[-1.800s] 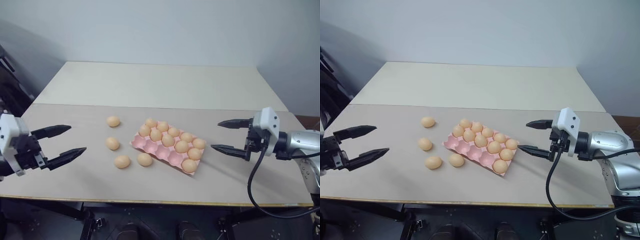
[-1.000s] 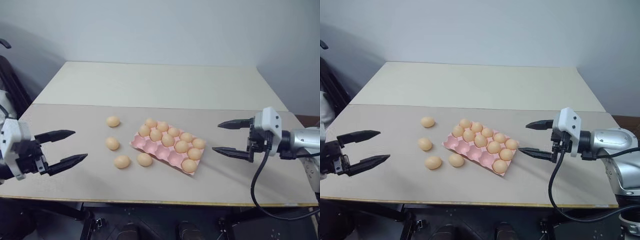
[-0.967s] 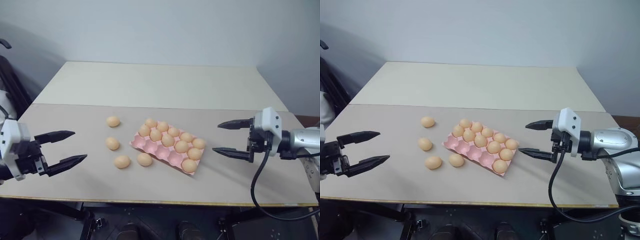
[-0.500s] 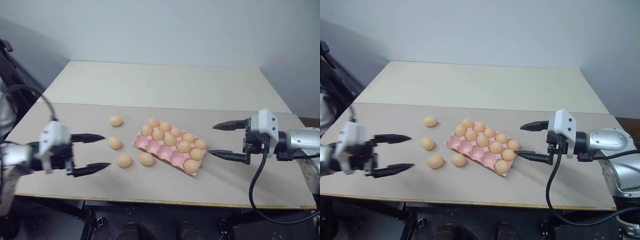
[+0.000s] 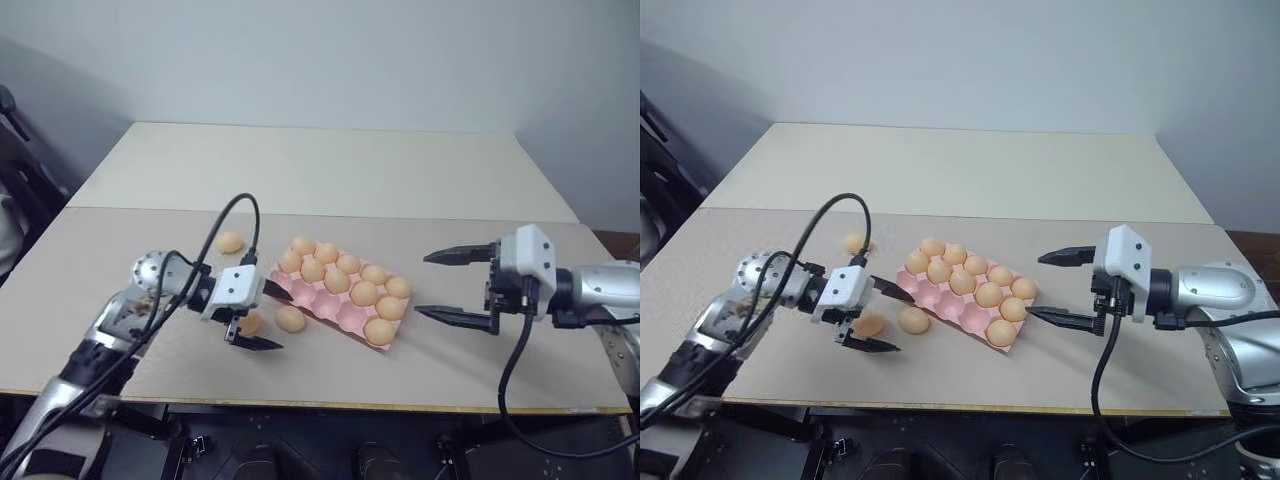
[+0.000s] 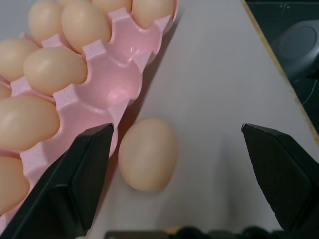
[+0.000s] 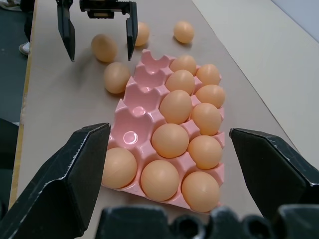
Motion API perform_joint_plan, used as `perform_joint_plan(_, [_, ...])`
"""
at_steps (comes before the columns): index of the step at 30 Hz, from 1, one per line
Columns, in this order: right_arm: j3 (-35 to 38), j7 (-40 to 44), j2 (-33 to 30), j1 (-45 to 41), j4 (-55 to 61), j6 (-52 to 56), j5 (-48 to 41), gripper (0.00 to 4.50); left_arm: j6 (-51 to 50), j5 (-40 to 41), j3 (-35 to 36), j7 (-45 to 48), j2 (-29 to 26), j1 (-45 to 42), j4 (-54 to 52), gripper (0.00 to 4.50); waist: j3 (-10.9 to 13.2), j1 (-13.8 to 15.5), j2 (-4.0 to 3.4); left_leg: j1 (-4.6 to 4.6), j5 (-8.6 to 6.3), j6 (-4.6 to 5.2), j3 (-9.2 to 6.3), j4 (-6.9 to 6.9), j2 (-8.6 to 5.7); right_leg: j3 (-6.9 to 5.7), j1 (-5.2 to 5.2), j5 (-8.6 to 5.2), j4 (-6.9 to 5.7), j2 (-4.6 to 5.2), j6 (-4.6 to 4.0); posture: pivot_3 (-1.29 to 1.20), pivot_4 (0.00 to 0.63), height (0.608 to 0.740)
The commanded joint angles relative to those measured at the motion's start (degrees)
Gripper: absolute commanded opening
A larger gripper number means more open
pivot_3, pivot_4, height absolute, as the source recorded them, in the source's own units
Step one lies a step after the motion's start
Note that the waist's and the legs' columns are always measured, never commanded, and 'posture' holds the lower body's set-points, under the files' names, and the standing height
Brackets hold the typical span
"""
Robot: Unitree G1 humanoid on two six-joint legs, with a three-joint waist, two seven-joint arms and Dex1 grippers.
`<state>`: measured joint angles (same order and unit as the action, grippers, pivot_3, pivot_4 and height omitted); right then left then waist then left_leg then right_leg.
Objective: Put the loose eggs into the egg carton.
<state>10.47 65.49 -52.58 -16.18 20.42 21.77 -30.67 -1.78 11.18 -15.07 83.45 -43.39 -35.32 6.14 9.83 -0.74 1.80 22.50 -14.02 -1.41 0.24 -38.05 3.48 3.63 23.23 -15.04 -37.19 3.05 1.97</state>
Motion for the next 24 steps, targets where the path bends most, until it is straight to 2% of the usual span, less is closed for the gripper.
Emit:
perform_joint_plan(1, [3.16, -1.02, -0.76, 0.95, 2.49, 0.60, -1.69, 4.50, 2.66, -0.90, -0.20, 1.25, 0.41, -1.96, 1.07, 3.29, 0.00, 0.03, 0.00, 0.00, 0.00, 0.00, 0.00, 0.00, 0.00, 0.00, 0.00, 0.00, 0.00, 0.00, 0.00, 0.00, 0.150, 0.740])
perform_joint_plan(14, [3.60, -2.75, -0.76, 1.81, 3.48, 0.63, -2.01, 4.50, 8.17, -8.43, -4.23, 0.78, 3.05, -4.93, 5.89, 3.29, 0.00, 0.05, 0.00, 0.01, 0.00, 0.00, -0.01, -0.04, -0.02, 0.01, -0.01, 0.01, -0.01, 0.01, 0.02, 0.00, 0.150, 0.740])
perform_joint_plan(23, [4.35, -3.47, -0.95, 2.10, 4.32, 1.17, -2.34, 4.50, 8.98, -10.59, -5.28, 0.69, 4.43, -5.61, 7.44, 3.29, 0.00, -0.02, 0.00, 0.01, 0.00, 0.00, -0.01, -0.06, -0.02, 0.01, -0.01, 0.01, -0.02, 0.01, 0.02, 0.00, 0.150, 0.740])
perform_joint_plan(24, [4.36, -3.57, -0.94, 2.05, 4.33, 1.17, -2.28, 4.50, 9.06, -10.62, -5.25, 0.80, 4.43, -5.60, 7.50, 2.92, 0.00, -0.01, 0.00, 0.01, 0.00, 0.00, -0.02, -0.06, -0.01, 0.01, -0.01, 0.01, -0.02, 0.01, 0.03, 0.00, 0.150, 0.740])
